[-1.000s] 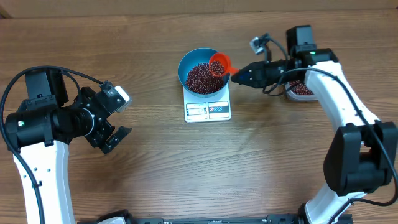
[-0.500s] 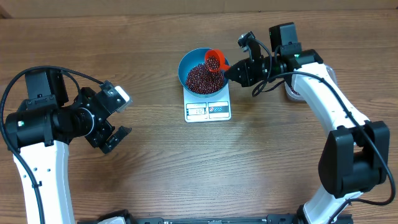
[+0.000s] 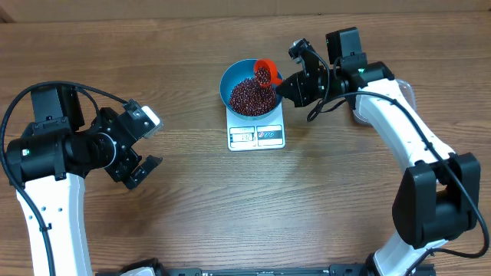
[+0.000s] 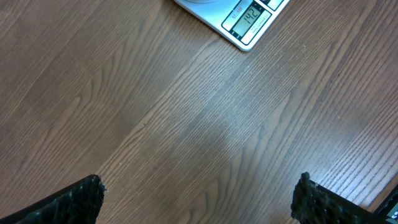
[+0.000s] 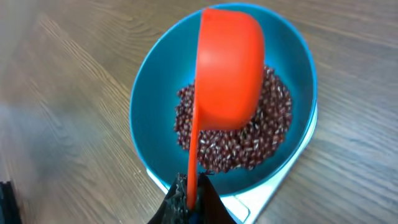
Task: Scoop item into bowl and weigh 150g on scale
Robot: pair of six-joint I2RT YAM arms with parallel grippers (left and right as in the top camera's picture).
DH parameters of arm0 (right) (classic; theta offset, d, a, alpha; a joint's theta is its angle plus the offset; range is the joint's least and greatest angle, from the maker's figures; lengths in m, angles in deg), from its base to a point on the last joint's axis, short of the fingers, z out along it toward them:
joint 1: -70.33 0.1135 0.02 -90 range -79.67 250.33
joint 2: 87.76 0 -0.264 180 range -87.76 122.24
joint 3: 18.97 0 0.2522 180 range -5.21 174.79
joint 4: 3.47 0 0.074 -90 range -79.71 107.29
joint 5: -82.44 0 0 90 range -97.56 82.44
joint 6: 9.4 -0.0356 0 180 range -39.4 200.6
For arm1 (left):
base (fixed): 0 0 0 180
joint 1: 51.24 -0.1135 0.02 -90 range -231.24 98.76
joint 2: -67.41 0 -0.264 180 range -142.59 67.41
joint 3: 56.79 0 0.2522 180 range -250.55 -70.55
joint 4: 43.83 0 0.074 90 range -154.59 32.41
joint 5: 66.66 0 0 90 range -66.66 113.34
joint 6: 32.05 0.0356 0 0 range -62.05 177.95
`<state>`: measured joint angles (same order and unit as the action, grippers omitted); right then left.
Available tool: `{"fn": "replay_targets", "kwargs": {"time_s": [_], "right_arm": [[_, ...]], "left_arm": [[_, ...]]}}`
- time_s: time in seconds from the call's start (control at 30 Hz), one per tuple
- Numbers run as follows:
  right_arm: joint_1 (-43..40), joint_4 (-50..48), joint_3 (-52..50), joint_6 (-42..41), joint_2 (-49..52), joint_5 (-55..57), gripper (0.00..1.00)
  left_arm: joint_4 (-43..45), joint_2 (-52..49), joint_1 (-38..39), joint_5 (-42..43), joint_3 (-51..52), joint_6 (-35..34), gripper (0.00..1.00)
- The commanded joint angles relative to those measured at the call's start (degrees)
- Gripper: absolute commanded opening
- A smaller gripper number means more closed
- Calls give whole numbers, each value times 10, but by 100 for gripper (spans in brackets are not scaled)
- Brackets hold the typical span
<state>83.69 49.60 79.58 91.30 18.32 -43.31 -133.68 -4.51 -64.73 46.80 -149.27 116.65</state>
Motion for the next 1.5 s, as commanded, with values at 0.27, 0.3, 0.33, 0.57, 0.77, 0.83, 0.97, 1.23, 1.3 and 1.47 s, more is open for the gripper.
{"fn": "replay_targets", "kwargs": {"time_s": [0.27,0.3,0.33,0.57,0.77,0.83,0.97,1.23,1.3,1.47], "right_arm": [[11,-34,10,0,-41,3,4],[12,-32,10,0,-41,19,4],[11,-27,11,0,-42,29,4],[11,-42,11,-2,-44,-27,4],[13,-38,11,-1,-43,-29,4],[13,-41,11,0,-43,37,4],[13,-35,11,-16,-44,-14,4],[17,-31,11,13,-43,34,4],[17,-19,11,13,-46,28,4],[17,-15,11,11,-42,49,4]], "left_arm": [[-2,-1,0,-3,-1,20,100],[-2,-1,0,-3,-1,20,100],[-2,-1,0,-3,-1,20,100],[-1,-1,0,-3,-1,20,99],[-2,-1,0,-3,-1,20,100],[-1,-1,0,-3,-1,20,100],[-2,-1,0,-3,-1,20,100],[-2,-1,0,-3,-1,20,99],[-2,-1,0,-3,-1,20,100],[-1,-1,0,-3,-1,20,99]]}}
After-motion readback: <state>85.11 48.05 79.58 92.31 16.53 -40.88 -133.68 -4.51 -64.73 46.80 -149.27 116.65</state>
